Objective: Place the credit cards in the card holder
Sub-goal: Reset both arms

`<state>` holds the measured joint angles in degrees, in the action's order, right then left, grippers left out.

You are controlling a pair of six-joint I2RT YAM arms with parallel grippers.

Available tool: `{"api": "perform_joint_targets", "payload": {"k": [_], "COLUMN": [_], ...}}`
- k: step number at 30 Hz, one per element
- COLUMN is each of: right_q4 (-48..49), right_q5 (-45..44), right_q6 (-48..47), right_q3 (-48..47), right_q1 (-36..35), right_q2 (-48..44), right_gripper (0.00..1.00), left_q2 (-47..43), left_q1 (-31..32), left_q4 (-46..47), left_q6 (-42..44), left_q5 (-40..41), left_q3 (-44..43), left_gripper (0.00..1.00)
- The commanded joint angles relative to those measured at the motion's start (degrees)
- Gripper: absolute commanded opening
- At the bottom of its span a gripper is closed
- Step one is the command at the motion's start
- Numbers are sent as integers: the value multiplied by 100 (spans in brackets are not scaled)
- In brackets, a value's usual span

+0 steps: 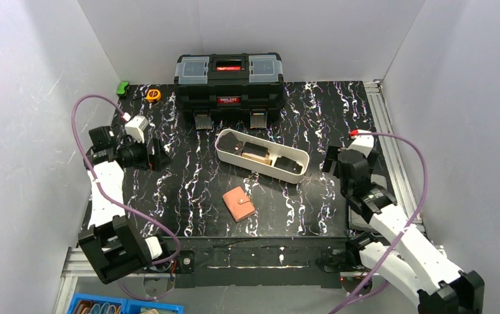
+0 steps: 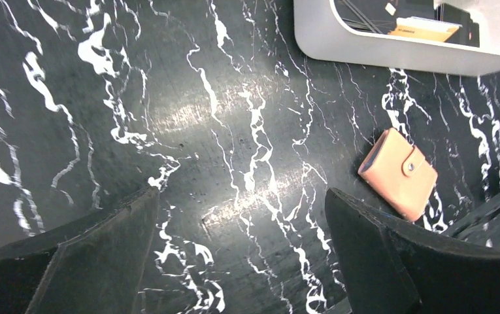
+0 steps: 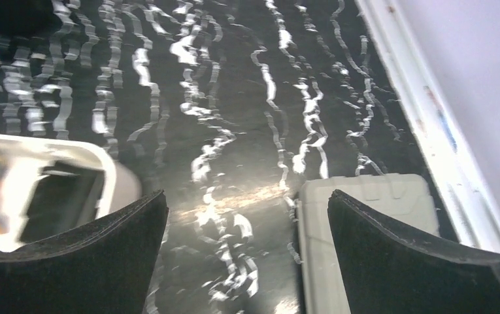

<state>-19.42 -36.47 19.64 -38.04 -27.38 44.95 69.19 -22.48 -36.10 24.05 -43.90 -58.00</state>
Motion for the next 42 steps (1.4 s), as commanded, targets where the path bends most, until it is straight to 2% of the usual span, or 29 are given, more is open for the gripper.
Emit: {"api": "perform_joint_targets", "payload": {"k": [1,3,6,9,11,15,20,23,24,28,30,32,35,38,41,42], "right_q4": [3029,3589,3775,4045,4375,5202,5921,6217,6339,7098,7056,7751,8253,8400,8368,8085], "right_q5": [-1463,-1597,-1638,-1318,-1029,-531,-130,239,315,265,367,520,702,1071,1349,1436], "right_q6": [-1277,-1234,-576,-329,-518,-758,-1200,-1298,-1315,-1440,-1375,-1488,-1541,-1657,-1651,-1558], "right_q3": [1145,1491,1735,1911,1971,2046,1907,1876,1877,1935,2054,2477,2796,2831,2564,2513], "right_q1": [105,300,716,1095,1293,1605,1874,2024,2032,2034,2034,2033,2037,2044,2224,2271], "right_q2": [17,157,351,585,879,1693,2355,2498,2591,3067,2933,2824,2717,2821,3270,3188], "right_gripper": [98,98,98,98,98,98,98,99,98,98,98,98,98,99,98,98], "left_q2": [95,247,467,619,690,715,872,1232,1257,1393,1263,988,587,514,516,551], "left_q1": [-126,-125,-128,-125,-128,-106,5,93,101,125,133,194,375,388,648,790], "left_q4": [1237,1741,2284,3041,3675,5212,7753,7921,7585,7366,7582,7898,8439,8559,8037,7837], "left_q6": [-985,-1194,-1289,-1510,-1672,-2045,-2475,-2663,-2568,-2562,-2555,-2509,-2440,-2535,-2434,-2238], "left_q5": [-328,-309,-414,-331,-268,-241,-186,-19,127,248,224,333,617,1031,1539,1779], "left_q3": [621,906,1283,1694,1999,2629,3450,3420,3280,3078,3293,3561,4106,4169,3986,3880], "left_gripper": [98,98,98,98,98,98,98,98,98,98,98,98,98,98,98,98]}}
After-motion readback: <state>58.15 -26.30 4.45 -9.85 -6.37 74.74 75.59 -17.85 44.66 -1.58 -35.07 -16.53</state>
